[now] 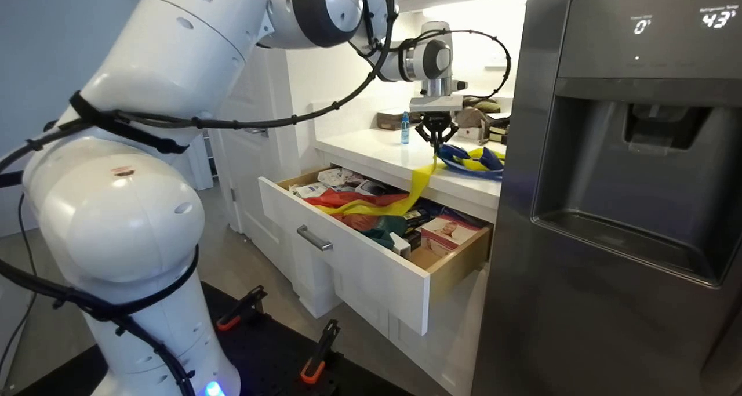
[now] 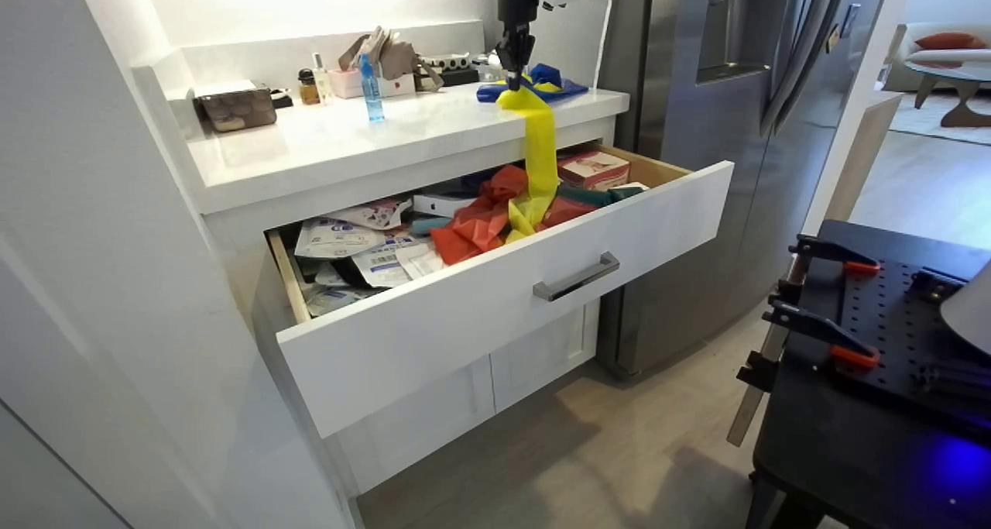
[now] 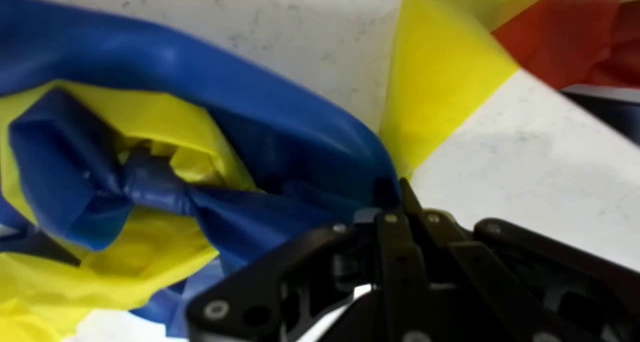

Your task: Open the top drawer, put all 3 bands inside and then close the drawer

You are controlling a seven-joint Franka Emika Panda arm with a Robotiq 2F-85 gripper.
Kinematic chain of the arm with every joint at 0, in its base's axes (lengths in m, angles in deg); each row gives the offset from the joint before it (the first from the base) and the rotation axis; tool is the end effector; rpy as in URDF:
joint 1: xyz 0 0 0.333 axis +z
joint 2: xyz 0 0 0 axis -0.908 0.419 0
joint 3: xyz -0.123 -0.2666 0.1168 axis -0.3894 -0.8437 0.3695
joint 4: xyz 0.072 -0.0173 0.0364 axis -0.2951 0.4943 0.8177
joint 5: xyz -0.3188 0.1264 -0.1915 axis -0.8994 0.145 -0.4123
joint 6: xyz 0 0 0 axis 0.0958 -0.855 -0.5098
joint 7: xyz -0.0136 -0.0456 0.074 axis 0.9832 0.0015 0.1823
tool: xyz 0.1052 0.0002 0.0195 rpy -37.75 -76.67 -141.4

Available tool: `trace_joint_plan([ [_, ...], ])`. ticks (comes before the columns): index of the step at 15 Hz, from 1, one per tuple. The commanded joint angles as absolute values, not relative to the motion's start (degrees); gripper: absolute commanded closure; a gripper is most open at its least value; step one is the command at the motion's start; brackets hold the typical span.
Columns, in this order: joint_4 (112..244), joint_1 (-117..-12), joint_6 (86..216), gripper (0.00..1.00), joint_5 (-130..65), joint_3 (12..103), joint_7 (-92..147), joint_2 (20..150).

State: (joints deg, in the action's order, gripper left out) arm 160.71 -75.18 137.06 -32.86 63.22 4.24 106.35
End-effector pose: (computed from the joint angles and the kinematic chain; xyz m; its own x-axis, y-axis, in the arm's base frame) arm 0.7376 -0.1160 0.3620 0.9732 0.1996 0.1146 0.1922 -0.9787 0.0726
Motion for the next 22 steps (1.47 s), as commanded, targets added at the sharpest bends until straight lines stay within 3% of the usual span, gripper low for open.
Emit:
trace_joint_plan([
  [1, 174.32, -74.67, 136.44, 1.0, -32.8, 64.63, -3.0, 94.34],
  [15, 213.48, -68.39, 132.14, 1.0, -34.03, 64.2, -18.71, 60.95],
  [22, 214.97, -60.3, 134.88, 1.0, -34.49, 66.01, -17.96, 57.81],
])
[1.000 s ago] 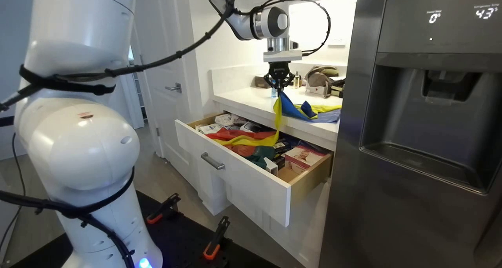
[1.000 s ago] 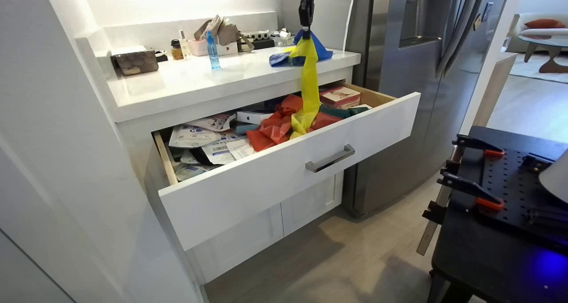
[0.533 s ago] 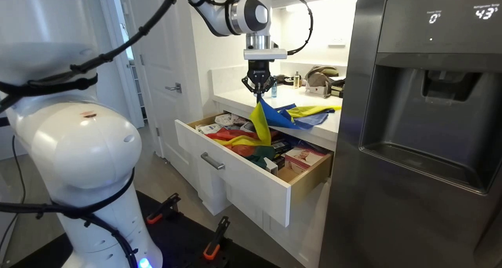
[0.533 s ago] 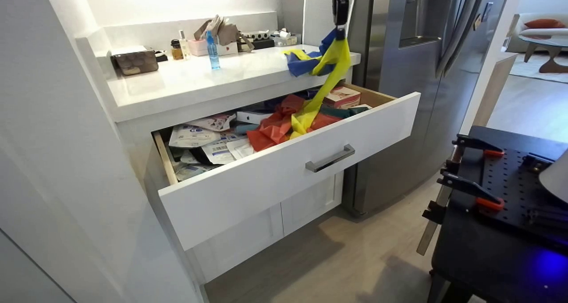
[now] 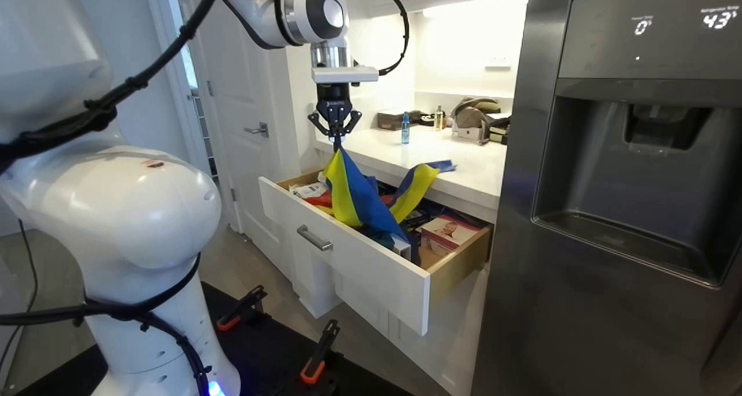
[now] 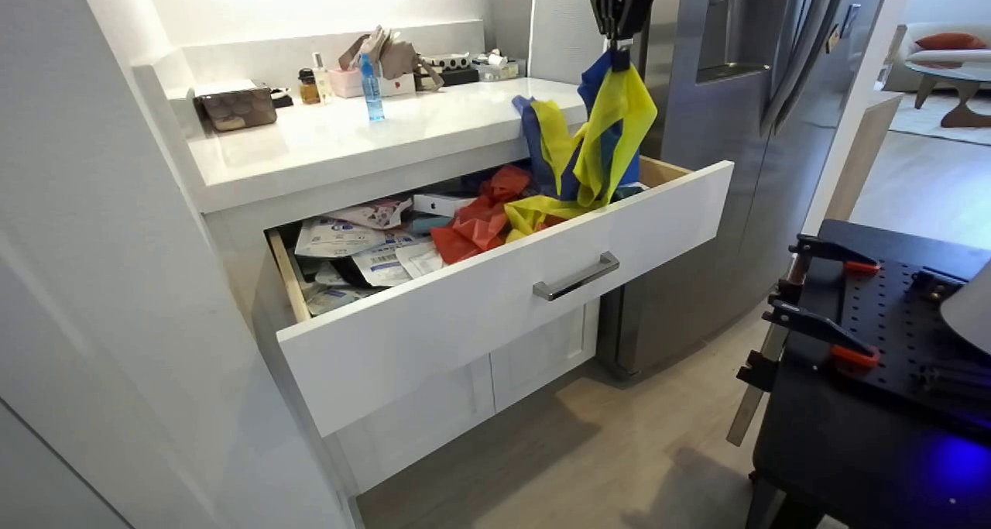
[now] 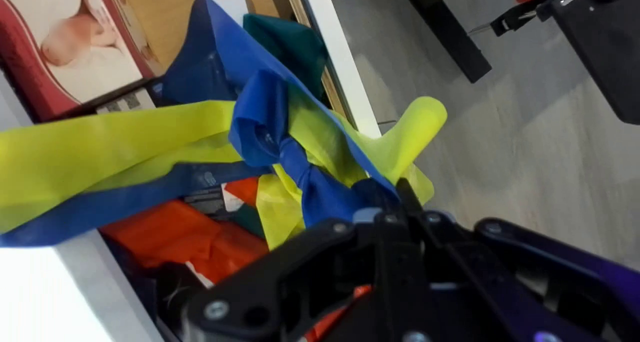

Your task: Open the top drawer, put all 3 bands inside and then close the drawer

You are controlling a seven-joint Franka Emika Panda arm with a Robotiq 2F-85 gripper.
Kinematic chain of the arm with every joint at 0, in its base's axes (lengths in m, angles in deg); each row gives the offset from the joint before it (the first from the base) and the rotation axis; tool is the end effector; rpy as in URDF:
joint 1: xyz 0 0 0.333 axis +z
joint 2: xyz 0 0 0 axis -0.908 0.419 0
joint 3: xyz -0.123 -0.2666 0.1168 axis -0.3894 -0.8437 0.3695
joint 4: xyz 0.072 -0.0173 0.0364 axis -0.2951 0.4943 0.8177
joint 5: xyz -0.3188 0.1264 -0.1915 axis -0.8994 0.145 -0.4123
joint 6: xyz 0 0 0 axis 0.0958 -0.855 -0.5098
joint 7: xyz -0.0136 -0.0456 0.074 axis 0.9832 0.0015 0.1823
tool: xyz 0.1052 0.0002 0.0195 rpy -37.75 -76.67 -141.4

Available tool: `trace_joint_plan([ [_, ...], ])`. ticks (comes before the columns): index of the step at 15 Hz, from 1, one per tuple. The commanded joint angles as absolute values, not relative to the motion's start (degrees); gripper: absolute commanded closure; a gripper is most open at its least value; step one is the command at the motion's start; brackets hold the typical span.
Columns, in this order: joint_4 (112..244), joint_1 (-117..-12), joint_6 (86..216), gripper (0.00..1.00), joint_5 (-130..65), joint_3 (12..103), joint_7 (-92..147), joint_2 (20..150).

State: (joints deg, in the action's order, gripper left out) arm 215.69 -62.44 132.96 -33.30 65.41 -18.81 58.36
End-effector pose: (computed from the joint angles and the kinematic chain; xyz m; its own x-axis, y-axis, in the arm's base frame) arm 0.4789 0.0522 0.4252 0.6414 0.7620 -0.0894 0.7654 -0.6436 0.0060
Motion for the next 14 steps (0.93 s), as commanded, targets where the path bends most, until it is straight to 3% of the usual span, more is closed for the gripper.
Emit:
trace_joint_plan([
  [1, 213.31, -59.59, 135.6, 1.0, -34.24, 66.23, -17.41, 58.88],
  [14, 195.3, -56.86, 145.41, 0.99, -33.77, 69.59, -15.25, 78.57],
])
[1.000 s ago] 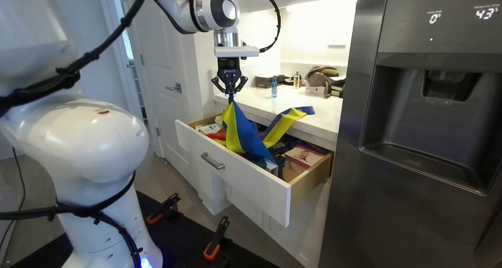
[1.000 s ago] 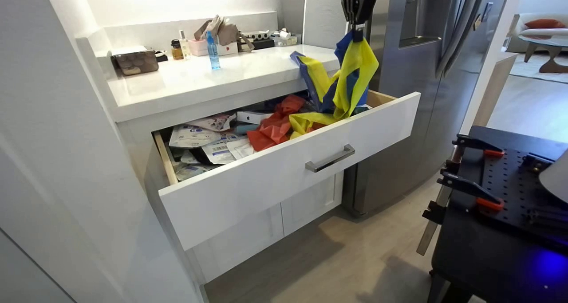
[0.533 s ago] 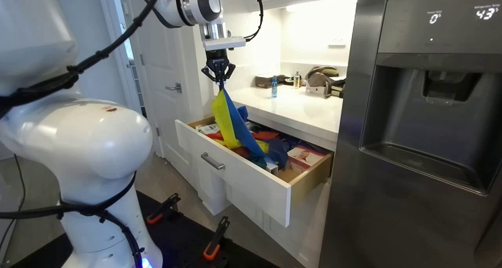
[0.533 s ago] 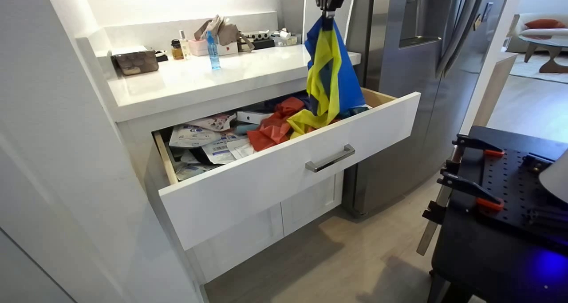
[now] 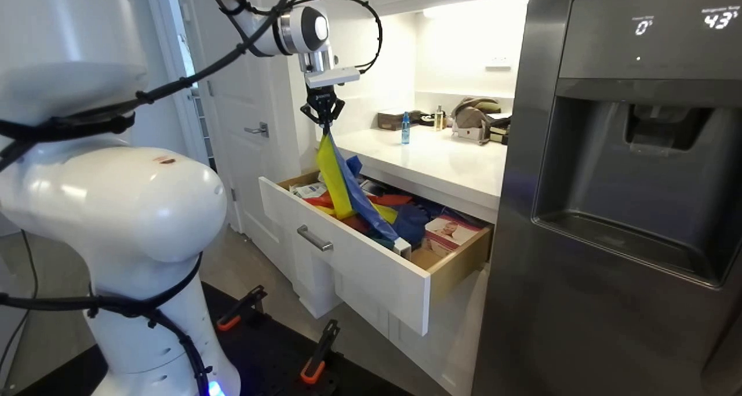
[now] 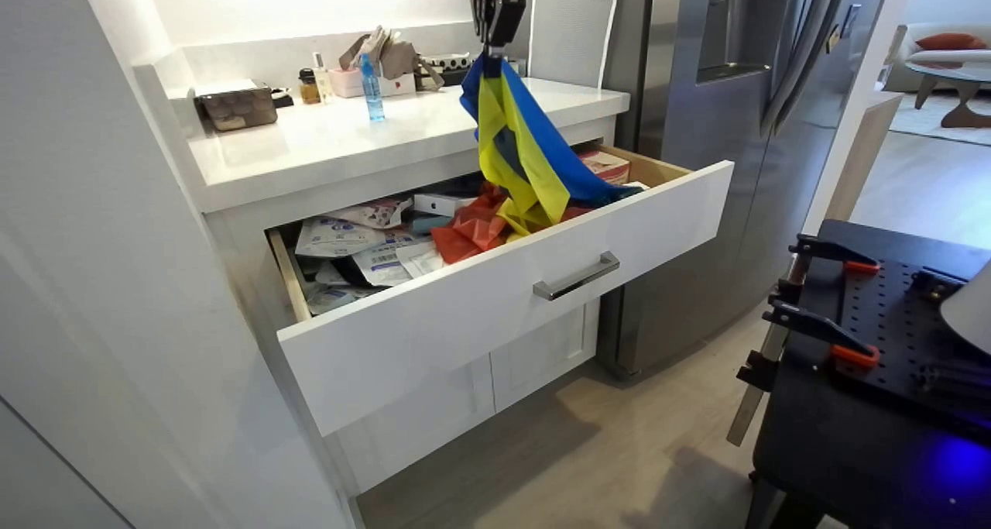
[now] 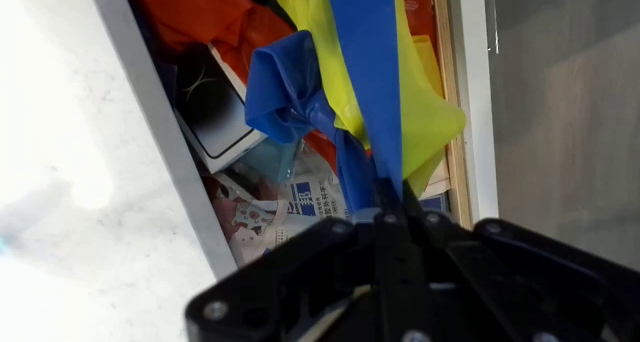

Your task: Open the top drawer, put all 3 bands inside and then close the drawer

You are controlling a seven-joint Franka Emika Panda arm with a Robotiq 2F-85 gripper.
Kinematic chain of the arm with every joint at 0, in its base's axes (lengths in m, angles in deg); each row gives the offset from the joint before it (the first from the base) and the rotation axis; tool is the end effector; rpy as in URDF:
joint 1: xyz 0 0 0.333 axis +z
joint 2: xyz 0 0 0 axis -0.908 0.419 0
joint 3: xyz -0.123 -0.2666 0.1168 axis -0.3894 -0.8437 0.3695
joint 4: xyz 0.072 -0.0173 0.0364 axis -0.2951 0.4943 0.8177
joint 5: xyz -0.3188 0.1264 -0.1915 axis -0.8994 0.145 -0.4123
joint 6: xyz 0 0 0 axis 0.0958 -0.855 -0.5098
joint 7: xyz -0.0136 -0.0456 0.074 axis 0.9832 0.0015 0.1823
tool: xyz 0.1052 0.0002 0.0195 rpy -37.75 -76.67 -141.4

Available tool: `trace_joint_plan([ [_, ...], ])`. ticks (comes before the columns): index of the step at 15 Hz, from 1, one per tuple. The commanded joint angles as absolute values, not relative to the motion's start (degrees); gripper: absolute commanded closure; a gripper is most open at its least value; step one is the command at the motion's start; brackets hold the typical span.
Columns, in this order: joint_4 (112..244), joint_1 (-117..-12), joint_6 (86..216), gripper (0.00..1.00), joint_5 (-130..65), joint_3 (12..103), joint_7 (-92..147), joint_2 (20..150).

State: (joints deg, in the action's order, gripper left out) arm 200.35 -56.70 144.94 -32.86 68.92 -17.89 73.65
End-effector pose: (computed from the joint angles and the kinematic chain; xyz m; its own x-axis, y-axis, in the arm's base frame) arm 0.5667 0.1574 0.4269 0.5183 0.8504 0.0898 0.8416 -0.5259 0.1231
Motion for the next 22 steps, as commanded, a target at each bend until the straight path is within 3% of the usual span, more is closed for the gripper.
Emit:
trace_joint_plan([
  [1, 194.25, -57.08, 145.42, 0.74, -33.81, 69.63, -14.71, 79.85],
  [3, 192.37, -57.66, 144.68, 0.66, -33.54, 69.55, -14.45, 81.31],
  [12, 191.76, -61.8, 142.49, 0.0, -32.78, 68.52, -15.79, 79.14],
  [22, 207.41, -65.14, 129.43, 0.0, -31.75, 65.61, -24.46, 64.0],
])
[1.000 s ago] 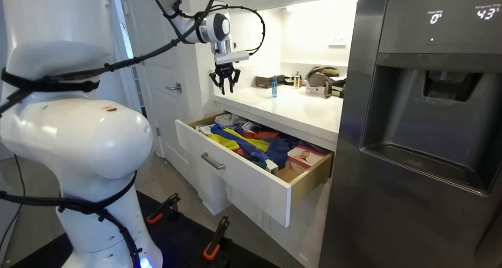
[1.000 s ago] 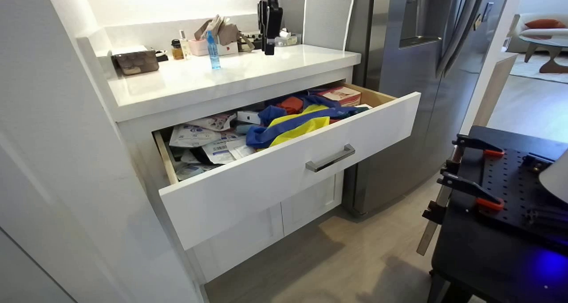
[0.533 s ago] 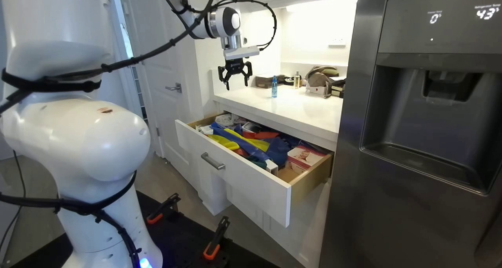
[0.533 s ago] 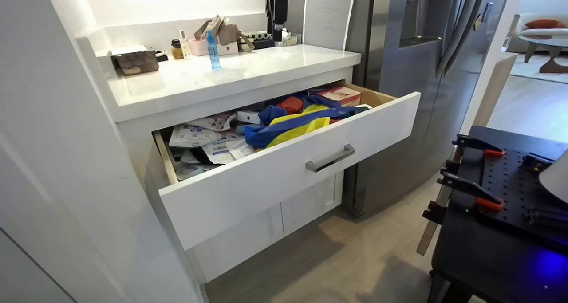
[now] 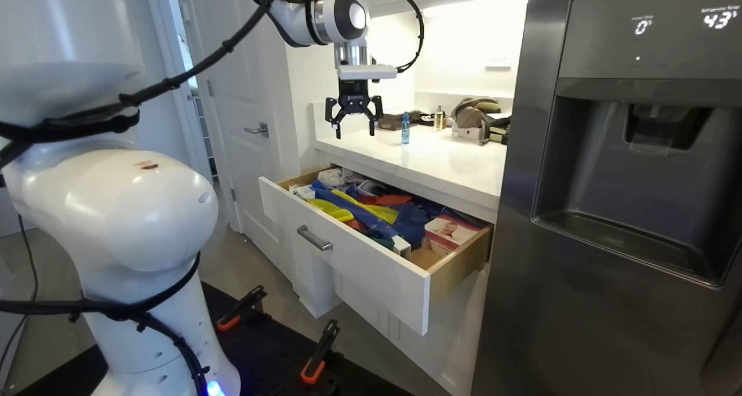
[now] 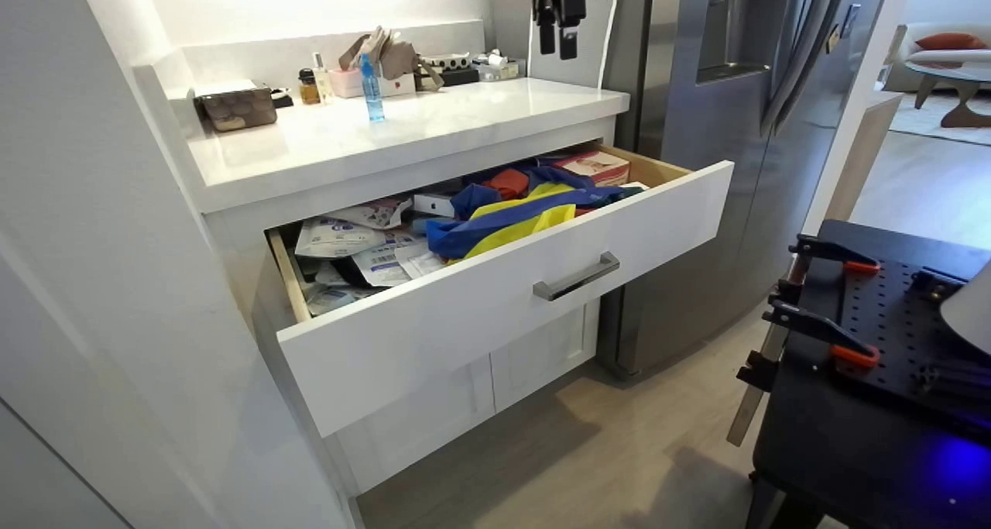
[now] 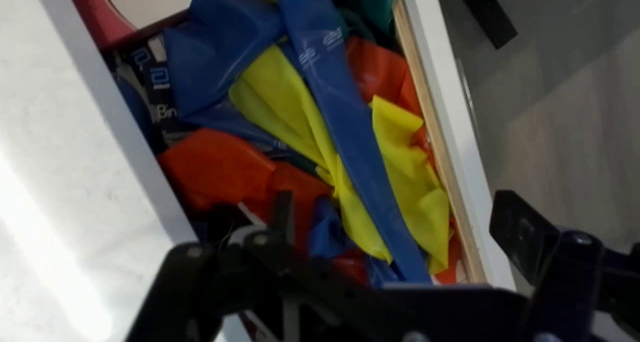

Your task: Open the top drawer, put all 3 bands inside and then close the drawer

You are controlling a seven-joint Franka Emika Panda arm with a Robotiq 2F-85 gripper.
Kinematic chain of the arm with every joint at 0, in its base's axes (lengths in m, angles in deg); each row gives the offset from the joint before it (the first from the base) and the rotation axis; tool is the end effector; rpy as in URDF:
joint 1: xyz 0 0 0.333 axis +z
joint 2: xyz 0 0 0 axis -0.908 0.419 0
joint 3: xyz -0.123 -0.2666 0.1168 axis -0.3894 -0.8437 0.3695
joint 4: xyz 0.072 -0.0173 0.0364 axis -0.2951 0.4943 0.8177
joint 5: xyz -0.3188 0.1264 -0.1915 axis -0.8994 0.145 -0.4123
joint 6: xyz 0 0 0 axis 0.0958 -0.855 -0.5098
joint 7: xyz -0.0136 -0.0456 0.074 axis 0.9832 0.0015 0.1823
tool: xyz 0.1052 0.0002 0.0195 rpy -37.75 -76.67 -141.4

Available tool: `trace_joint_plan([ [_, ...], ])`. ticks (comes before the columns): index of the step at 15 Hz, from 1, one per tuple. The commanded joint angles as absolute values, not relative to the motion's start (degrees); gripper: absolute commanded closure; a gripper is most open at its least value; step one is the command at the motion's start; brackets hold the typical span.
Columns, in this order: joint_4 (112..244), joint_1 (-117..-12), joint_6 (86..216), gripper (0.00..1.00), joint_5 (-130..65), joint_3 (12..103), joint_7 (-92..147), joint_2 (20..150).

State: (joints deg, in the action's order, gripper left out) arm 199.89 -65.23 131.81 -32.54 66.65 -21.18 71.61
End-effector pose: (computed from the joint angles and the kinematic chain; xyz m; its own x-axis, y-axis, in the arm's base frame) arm 0.5614 0.0458 0.4294 0.6368 0.7692 -0.0525 0.7703 -0.6377 0.0010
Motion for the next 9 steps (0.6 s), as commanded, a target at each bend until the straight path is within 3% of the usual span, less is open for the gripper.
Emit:
trace_joint_plan([
  [1, 209.74, -64.96, 128.64, 0.0, -31.94, 65.13, -25.24, 61.92],
  [9, 226.22, -62.29, 128.35, 0.0, -32.38, 62.81, -27.19, 48.98],
])
